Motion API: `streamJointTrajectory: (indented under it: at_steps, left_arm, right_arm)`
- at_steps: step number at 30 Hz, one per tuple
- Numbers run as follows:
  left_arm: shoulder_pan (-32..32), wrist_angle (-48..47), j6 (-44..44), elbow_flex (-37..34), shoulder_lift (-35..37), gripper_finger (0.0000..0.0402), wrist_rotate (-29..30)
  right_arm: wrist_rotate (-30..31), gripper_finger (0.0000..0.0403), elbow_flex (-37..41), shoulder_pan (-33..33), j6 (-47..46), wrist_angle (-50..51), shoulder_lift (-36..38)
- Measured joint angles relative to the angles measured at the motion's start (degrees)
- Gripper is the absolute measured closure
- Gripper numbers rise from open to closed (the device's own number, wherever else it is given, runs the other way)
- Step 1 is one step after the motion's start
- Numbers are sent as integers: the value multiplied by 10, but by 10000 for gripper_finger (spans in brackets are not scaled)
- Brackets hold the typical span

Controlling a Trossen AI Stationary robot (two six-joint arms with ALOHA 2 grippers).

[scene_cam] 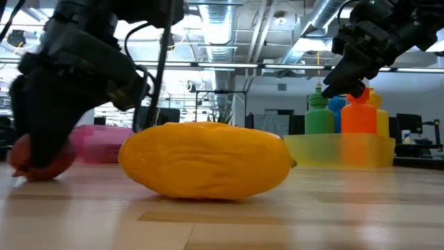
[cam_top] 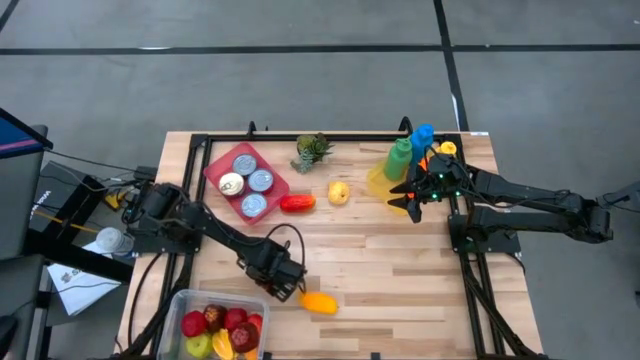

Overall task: Pick & Place Food Item
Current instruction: Put the red pomegranate into the transparent bin

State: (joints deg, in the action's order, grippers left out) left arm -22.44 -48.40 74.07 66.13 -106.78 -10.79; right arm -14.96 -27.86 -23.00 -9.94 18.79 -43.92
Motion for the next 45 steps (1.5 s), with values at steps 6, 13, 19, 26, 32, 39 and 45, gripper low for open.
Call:
streamJointTrajectory:
  at_steps: [6, 13, 19, 26, 32, 39, 45]
  left_arm:
    - [27, 2, -22, -1, 9, 204, 22]
    - [63, 10, -53, 7, 75, 207, 72]
    - [99, 40, -53, 7, 192, 203, 130]
    - [122, 131, -54, 7, 328, 205, 218]
    - [120, 204, -99, 7, 405, 203, 241]
    - [76, 206, -106, 7, 457, 206, 108]
    - [-19, 204, -71, 7, 469, 205, 3]
  right_arm:
    - [0, 198, 0, 0, -1, 0, 0]
    - [0, 198, 0, 0, -3, 0, 0]
    - [0, 198, 0, 0, -11, 0, 0]
    - [0, 198, 0, 0, -21, -4, 0]
    - [0, 198, 0, 0, -21, -16, 0]
    - [0, 198, 0, 0, -21, -17, 0]
    - [0, 198, 0, 0, -21, -17, 0]
